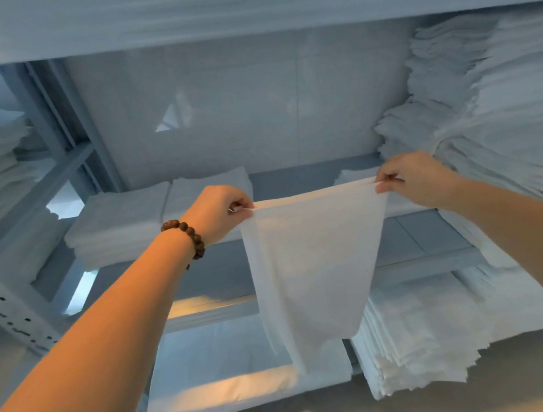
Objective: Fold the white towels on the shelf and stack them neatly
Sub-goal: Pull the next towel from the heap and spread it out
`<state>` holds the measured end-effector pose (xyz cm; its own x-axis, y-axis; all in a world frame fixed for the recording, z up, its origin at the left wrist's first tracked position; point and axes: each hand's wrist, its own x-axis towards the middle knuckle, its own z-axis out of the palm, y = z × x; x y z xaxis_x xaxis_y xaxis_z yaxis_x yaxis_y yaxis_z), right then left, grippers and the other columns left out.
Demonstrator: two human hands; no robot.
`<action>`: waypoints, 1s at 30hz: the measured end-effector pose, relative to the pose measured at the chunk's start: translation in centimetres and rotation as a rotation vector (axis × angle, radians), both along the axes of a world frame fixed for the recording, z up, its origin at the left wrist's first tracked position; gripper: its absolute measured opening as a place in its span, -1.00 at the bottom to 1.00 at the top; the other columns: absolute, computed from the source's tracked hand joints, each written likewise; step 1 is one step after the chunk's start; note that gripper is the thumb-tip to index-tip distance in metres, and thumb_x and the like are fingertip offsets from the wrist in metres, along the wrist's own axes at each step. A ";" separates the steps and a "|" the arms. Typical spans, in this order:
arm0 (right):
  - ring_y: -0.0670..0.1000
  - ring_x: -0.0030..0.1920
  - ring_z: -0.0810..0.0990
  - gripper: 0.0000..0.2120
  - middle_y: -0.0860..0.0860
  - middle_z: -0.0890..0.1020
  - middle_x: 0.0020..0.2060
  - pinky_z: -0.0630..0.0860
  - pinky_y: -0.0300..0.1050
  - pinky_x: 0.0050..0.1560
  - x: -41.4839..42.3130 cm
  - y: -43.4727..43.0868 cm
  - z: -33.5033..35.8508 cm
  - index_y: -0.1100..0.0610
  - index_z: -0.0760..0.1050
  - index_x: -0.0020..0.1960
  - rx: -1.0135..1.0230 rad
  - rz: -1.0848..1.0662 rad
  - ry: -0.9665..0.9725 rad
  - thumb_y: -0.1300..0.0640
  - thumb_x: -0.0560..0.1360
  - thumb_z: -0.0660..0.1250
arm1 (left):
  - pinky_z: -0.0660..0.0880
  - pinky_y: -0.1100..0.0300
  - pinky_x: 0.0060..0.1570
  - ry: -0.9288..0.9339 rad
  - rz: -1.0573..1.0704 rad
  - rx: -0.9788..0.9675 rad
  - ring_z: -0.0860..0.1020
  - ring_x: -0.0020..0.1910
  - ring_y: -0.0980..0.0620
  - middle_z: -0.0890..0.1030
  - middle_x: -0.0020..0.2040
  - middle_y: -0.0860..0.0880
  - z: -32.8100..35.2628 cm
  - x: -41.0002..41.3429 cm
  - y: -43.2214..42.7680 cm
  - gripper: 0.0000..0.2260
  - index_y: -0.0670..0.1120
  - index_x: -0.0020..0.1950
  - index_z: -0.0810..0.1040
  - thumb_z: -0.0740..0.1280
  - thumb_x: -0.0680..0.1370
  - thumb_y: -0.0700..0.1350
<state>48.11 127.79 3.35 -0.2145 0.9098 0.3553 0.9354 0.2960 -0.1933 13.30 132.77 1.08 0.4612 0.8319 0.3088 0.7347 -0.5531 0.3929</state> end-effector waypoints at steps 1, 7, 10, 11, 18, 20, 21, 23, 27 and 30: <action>0.19 -0.07 0.58 -0.85 0.22 0.65 -0.12 0.34 -0.11 -0.05 -0.1 -0.1 0.0 0.32 0.61 -0.09 0.007 -0.003 0.008 0.22 0.43 0.42 | 0.38 0.28 -0.14 -0.003 -0.006 0.001 0.51 -0.19 0.08 0.54 -0.15 0.05 0.0 0.0 0.0 -0.92 -0.10 -0.03 0.62 0.37 0.50 -0.14; 0.15 -0.23 0.53 -0.87 0.16 0.61 -0.26 0.43 -0.01 -0.11 -0.1 -0.2 0.0 0.24 0.57 -0.19 -0.006 -0.033 0.039 0.23 0.37 0.49 | 0.39 0.27 -0.21 0.028 -0.130 0.044 0.49 -0.17 0.00 0.54 -0.15 0.01 0.0 0.6 0.0 -0.83 0.03 -0.13 0.40 0.30 0.51 -0.23; 0.11 -0.33 0.42 -0.73 0.10 0.51 -0.36 0.34 -0.05 -0.25 0.1 0.3 -0.2 0.15 0.36 -0.24 0.021 -0.029 0.067 0.28 0.36 0.48 | 0.37 0.22 -0.17 0.121 -0.171 0.120 0.49 -0.16 -0.01 0.54 -0.09 0.00 -0.5 0.9 0.5 -0.83 -0.02 -0.11 0.56 0.25 0.53 -0.27; 0.09 -0.35 0.39 -0.71 0.07 0.47 -0.37 0.32 -0.08 -0.28 0.1 0.4 -0.2 0.13 0.34 -0.26 0.032 -0.008 0.044 0.31 0.36 0.46 | 0.39 0.18 -0.14 0.144 -0.176 0.141 0.50 -0.15 -0.03 0.54 -0.04 -0.02 -0.7 1.0 0.7 -0.79 -0.03 -0.07 0.62 0.24 0.53 -0.29; 0.15 -0.19 0.59 -0.81 0.17 0.61 -0.14 0.33 -0.20 -0.13 1.6 3.1 -1.9 0.19 0.68 -0.17 0.043 0.002 -0.095 0.42 0.42 0.35 | 0.41 0.08 -0.13 0.242 -0.144 0.311 0.54 -0.16 -0.20 0.56 0.06 -0.17 -2.1 2.9 3.7 -0.72 -0.09 0.03 0.67 0.26 0.48 -0.37; 0.20 -0.18 0.60 -0.82 0.19 0.61 -0.14 0.44 -0.09 -0.12 1.9 4.3 -2.9 0.19 0.68 -0.13 0.053 -0.028 -0.104 0.40 0.43 0.35 | 0.47 0.02 -0.13 0.240 -0.132 0.346 0.54 -0.16 -0.21 0.57 0.00 -0.20 -2.7 4.1 5.2 -0.74 -0.14 0.00 0.66 0.26 0.46 -0.38; 0.23 -0.17 0.60 -0.82 0.20 0.61 -0.13 0.48 -0.03 -0.11 2.1 5.2 -3.4 0.20 0.68 -0.11 0.057 -0.049 -0.101 0.39 0.44 0.34 | 0.47 0.01 -0.11 0.246 -0.107 0.336 0.54 -0.12 -0.20 0.57 0.01 -0.19 -3.0 4.7 6.0 -0.75 -0.15 0.01 0.65 0.24 0.48 -0.35; 0.25 -0.11 0.59 -0.80 0.22 0.59 -0.04 0.50 0.05 -0.06 2.4 7.3 -4.5 0.22 0.66 -0.03 0.062 -0.119 -0.094 0.37 0.48 0.29 | 0.43 0.03 0.00 0.229 -0.023 0.249 0.48 0.02 -0.14 0.52 0.11 -0.11 -3.7 6.1 8.1 -0.76 -0.12 0.09 0.60 0.17 0.54 -0.22; 0.23 0.02 0.53 -0.79 0.18 0.50 0.11 0.45 0.04 0.05 2.9 12.7 -6.7 0.24 0.54 0.10 -0.048 -0.259 -0.108 0.24 0.56 0.17 | 0.39 0.08 0.06 0.394 0.085 0.241 0.46 0.04 -0.07 0.47 0.13 -0.05 -5.5 8.6 13.0 -0.72 -0.06 0.18 0.53 0.13 0.56 -0.23; 0.21 0.05 0.51 -0.73 0.18 0.45 0.13 0.47 0.03 0.04 3.1 17.0 -8.9 0.27 0.48 0.12 -0.116 -0.290 -0.109 0.08 0.57 0.21 | 0.36 0.10 0.05 0.513 0.138 0.233 0.45 0.09 -0.05 0.45 0.15 -0.05 -7.7 10.6 16.9 -0.75 -0.09 0.17 0.51 0.15 0.58 -0.06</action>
<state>51.18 144.82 -5.53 0.0280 0.9717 0.2347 0.9945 -0.0034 -0.1044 23.92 149.63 -6.62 0.4920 0.8320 0.2564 0.8705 -0.4676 -0.1533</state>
